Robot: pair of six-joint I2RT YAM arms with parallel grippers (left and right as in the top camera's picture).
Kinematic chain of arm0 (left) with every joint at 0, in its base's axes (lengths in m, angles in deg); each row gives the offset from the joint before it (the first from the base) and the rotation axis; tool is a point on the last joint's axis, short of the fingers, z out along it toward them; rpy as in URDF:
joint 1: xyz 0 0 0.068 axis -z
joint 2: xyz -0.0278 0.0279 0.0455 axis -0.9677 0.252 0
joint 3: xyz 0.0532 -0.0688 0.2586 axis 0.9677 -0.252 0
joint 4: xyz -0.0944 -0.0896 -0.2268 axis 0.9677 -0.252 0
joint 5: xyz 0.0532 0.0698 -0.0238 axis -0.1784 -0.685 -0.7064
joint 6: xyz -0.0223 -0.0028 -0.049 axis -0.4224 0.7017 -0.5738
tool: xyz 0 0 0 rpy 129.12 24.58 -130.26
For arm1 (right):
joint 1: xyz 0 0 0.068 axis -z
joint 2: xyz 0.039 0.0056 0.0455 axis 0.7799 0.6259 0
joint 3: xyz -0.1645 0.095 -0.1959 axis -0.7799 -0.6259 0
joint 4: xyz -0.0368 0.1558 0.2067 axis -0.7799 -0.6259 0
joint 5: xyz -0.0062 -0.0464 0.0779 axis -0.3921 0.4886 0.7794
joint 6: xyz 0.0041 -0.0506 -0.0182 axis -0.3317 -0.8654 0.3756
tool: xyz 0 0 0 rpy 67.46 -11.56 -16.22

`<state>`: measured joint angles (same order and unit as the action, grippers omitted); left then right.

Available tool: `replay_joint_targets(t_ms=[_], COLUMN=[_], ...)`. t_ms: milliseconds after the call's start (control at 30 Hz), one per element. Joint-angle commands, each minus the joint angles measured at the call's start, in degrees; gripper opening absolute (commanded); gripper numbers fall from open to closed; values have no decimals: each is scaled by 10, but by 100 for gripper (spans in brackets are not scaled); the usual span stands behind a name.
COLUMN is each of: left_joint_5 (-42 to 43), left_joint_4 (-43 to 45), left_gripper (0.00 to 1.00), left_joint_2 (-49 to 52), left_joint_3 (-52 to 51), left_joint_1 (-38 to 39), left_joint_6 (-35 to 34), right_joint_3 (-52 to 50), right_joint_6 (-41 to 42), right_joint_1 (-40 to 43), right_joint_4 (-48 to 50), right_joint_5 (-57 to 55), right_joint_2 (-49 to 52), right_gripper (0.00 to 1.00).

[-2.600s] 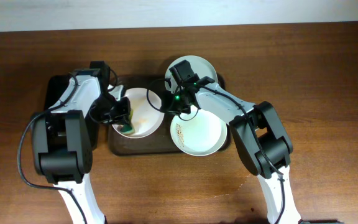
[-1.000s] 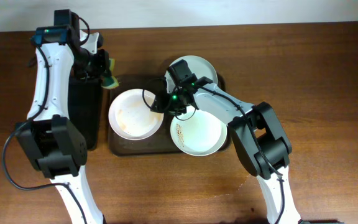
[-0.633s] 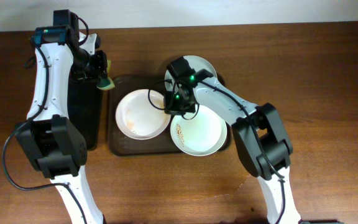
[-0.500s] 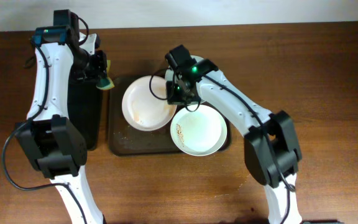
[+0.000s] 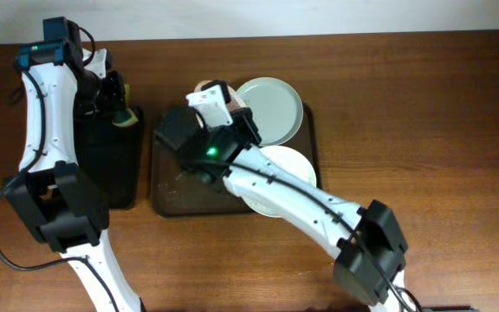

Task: Clean dirty plates on tray and stack at the side
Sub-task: 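Lift the pink plate with right gripper and carry it right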

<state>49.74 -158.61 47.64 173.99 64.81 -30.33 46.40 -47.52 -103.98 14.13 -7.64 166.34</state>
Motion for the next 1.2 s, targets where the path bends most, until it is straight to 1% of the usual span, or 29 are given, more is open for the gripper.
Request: replay_joint_targets(t_ms=[0, 333, 467, 500, 600, 700, 767, 800, 933, 1000, 1067, 1167], left_joint_5=[-2, -2, -2, -2, -2, -2, -2, -2, -2, -2, -2, -2], left_joint_4=[2, 2, -1, -2, -3, -5, -6, -6, -6, -5, -5, -5], left_gripper=[1, 1, 1, 1, 1, 1, 1, 1, 1, 1, 1, 1], left_joint_2=[-2, -2, -2, -2, -2, -2, -2, -2, -2, -2, -1, -1], left_joint_3=[8, 8, 8, 8, 8, 8, 8, 8, 8, 4, 1, 1], left_joint_1=[-2, -2, -2, -2, -2, -2, -2, -2, -2, -2, -2, -2], left_joint_6=[9, 9, 9, 9, 9, 9, 9, 9, 9, 9, 9, 9], right_joint_3=[12, 12, 12, 12, 12, 12, 12, 12, 12, 12, 12, 12], right_joint_6=[3, 5, 7, 7, 8, 12, 12, 12, 12, 11, 11, 11], right_joint_1=[-14, -14, -8, 0, 15, 39, 67, 91, 175, 248, 307, 379], right_joint_4=[2, 2, 2, 2, 2, 2, 5, 5, 7, 6, 1, -33], right_joint_5=[-96, -85, 6, 50, 106, 198, 299, 371, 579, 708, 768, 771], right_joint_2=[-16, -18, -18, -18, -19, -27, -31, -31, -33, -37, -38, -38], right_gripper=[4, 4, 4, 4, 4, 4, 4, 4, 4, 4, 4, 4])
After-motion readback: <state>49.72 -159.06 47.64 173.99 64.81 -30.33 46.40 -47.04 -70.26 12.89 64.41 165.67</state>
